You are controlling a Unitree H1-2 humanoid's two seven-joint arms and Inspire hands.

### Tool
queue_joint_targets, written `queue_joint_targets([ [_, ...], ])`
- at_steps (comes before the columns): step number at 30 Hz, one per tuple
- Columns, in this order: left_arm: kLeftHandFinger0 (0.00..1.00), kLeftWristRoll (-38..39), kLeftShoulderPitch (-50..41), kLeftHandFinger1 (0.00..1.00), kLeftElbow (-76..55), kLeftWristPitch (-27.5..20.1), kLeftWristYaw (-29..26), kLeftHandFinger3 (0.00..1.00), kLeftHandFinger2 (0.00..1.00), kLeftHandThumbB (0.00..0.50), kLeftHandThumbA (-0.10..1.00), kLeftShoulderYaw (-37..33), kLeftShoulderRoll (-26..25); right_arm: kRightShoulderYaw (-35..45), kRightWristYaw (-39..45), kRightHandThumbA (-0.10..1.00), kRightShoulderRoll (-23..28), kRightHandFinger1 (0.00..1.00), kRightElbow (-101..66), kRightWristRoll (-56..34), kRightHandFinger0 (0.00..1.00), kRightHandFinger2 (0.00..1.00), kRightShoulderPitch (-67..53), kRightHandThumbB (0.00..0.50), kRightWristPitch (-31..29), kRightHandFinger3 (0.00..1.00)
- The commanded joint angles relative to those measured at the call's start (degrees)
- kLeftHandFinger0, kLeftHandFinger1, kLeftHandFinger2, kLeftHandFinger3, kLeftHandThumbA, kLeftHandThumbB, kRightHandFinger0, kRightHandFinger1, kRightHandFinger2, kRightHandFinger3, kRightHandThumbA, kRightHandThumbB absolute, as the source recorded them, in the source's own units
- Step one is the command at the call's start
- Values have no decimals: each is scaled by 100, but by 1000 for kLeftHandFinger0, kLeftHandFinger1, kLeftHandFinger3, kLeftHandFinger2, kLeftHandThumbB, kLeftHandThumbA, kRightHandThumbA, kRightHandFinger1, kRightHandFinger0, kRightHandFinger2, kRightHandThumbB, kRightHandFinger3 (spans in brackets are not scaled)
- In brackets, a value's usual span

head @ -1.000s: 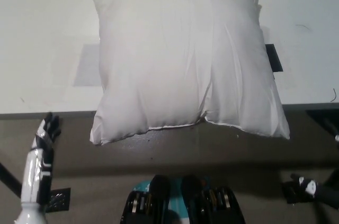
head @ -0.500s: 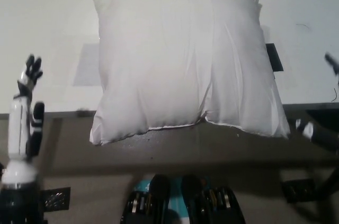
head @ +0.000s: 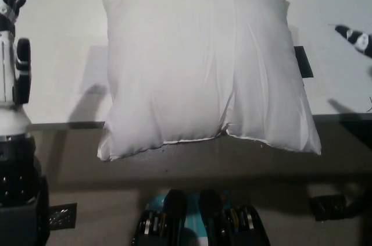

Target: The robot uses both hands to lift the pillow and then drops it on the table

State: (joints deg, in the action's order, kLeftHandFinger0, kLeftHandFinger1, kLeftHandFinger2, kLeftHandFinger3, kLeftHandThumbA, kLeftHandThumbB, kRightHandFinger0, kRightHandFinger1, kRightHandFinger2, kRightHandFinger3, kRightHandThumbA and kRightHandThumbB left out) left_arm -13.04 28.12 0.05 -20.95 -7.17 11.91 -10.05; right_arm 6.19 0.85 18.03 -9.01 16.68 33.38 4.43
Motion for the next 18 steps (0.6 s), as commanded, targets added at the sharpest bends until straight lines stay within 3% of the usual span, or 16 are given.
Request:
queue_joint_targets([
  [1,1000,-89,369,1000,194,155,-161,1000,1000,157,1000,-31,-90,-18,133,1000,61,1000,264,-191,1000,1000,533,471,334,1000],
  [4,1000,-41,512,1000,435,156,-198,1000,1000,183,1000,-20,-75,-56,117,1000,16,1000,536,-243,1000,1000,729,442,329,1000],
  [8,1000,-116,795,1000,988,113,-346,1000,1000,140,1000,-14,-84,-43,121,1000,-76,1000,1079,-426,1000,1000,1073,376,381,1000],
  [12,1000,39,1054,1000,1539,202,-375,1000,1000,143,1000,6,-90,-25,74,1000,-163,1000,1760,-558,1000,1000,1339,406,355,1000],
  [15,1000,240,1186,1000,1922,243,-318,1000,1000,186,1000,33,-77,-8,53,1000,-201,1000,2258,-651,1000,1000,1498,431,228,1000],
  [16,1000,161,1197,1000,2119,192,-395,1000,1000,222,1000,20,-74,-8,36,1000,-217,1000,2442,-669,1000,1000,1511,409,151,1000],
  [18,1000,126,1202,1000,2208,157,-435,1000,1000,223,1000,8,-74,-7,25,1000,-221,1000,2525,-683,1000,1000,1513,407,104,1000],
])
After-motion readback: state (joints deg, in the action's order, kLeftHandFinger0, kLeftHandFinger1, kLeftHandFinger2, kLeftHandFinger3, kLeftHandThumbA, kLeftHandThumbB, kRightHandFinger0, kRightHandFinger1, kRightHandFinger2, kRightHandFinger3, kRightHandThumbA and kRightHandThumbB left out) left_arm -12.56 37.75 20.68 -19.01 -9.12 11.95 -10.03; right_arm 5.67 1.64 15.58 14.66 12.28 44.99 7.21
